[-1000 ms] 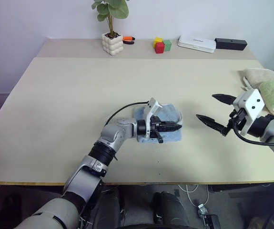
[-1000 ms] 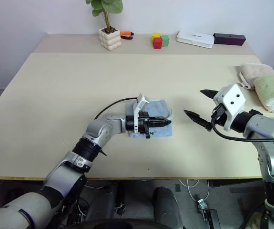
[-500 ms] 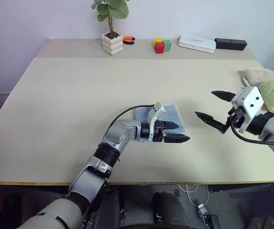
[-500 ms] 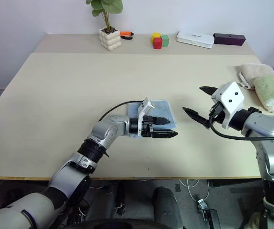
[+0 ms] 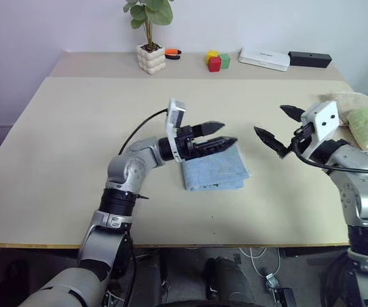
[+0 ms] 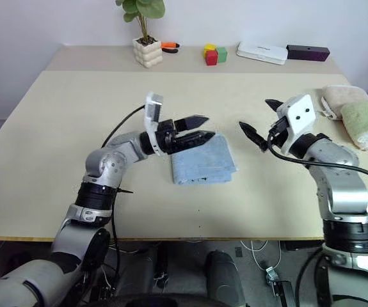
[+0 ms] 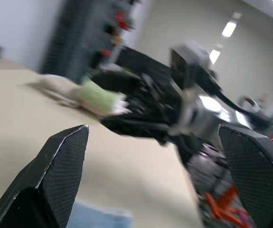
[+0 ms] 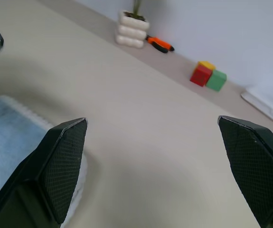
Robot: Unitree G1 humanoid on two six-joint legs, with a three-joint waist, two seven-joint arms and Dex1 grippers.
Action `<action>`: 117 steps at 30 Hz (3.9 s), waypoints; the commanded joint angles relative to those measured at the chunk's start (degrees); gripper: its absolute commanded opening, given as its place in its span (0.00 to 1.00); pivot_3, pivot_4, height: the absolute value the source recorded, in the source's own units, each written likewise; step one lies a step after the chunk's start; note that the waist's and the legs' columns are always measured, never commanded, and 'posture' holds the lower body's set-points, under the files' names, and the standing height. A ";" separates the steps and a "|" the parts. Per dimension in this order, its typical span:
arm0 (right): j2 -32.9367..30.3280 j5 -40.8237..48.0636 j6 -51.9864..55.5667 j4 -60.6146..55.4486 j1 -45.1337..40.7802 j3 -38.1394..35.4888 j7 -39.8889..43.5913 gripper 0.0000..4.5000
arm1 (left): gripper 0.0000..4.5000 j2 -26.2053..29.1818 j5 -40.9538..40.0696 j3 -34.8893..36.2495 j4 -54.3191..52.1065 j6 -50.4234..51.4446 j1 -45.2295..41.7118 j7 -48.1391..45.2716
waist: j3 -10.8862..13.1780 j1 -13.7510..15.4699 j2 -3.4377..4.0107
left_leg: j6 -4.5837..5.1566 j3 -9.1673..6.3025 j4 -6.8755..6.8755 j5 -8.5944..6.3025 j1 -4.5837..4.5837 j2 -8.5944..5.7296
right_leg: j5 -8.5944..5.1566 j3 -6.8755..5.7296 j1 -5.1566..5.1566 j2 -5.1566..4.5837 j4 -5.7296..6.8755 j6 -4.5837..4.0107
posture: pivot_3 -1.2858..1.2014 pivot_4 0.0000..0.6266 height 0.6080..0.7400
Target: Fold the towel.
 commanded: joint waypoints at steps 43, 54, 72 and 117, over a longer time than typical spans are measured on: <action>21.72 -12.28 10.91 -2.08 6.42 8.47 -28.89 0.01 | 0.00 -3.80 14.72 -3.30 5.47 -9.42 9.84 21.96 | -0.13 -0.16 0.07 | -0.02 0.04 -0.01 0.01 0.04 0.02 | 0.02 -0.01 0.06 0.04 0.01 0.01 | 0.52 0.24 0.96; 9.82 9.65 27.89 -2.20 -4.93 -7.86 -13.96 0.95 | 0.94 6.68 4.35 2.28 -4.55 -4.57 8.42 8.73 | -0.06 -1.08 0.15 | -0.02 0.00 -0.08 0.01 0.00 0.05 | 0.02 -0.01 -0.01 0.04 0.01 0.02 | 0.52 0.24 0.96; 5.95 26.68 55.07 -2.24 -8.26 -8.42 -8.68 0.99 | 0.98 26.94 -3.88 10.24 -6.49 -10.20 11.94 -18.82 | 0.01 -1.27 0.25 | -0.03 0.09 -0.19 0.00 -0.04 0.08 | 0.02 0.03 -0.14 0.02 0.01 0.00 | 0.52 0.24 0.96; 31.05 35.21 28.02 -4.92 -4.95 -46.52 -43.55 0.01 | 1.00 18.62 0.76 6.94 11.36 -20.46 1.59 -18.39 | 0.01 -1.30 0.26 | -0.11 0.27 -0.33 0.06 -0.03 0.06 | 0.03 0.01 -0.18 0.07 0.07 0.05 | 0.52 0.24 0.96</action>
